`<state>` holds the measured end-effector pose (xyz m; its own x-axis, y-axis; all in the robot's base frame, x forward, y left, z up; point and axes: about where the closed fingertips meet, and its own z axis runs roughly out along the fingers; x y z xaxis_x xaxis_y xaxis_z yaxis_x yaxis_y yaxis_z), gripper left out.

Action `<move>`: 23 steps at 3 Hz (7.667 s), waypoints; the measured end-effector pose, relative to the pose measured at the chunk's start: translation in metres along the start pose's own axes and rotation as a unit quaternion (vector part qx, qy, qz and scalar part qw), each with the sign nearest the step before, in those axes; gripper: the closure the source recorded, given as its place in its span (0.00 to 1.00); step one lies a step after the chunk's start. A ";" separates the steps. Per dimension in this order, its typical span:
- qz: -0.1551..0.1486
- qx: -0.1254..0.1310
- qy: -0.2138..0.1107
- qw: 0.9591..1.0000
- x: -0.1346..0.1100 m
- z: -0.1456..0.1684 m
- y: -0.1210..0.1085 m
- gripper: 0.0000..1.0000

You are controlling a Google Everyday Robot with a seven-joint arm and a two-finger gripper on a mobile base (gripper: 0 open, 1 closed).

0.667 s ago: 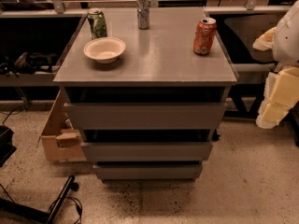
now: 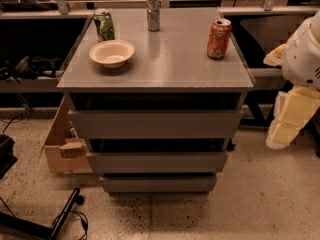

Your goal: Open top drawer

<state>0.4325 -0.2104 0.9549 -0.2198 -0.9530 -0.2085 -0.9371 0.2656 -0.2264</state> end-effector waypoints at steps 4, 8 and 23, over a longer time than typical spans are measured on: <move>-0.041 -0.007 0.126 0.991 0.020 0.214 0.049 0.00; -0.062 0.035 0.120 0.990 -0.034 0.285 -0.048 0.00; 0.096 -0.051 0.152 0.982 0.029 0.332 -0.058 0.00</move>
Offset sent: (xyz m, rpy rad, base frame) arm -0.0433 0.0200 -0.2183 -0.2306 0.1343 0.0007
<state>0.5707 -0.2051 0.6464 -0.4507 -0.8907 0.0594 -0.8897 0.4429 -0.1108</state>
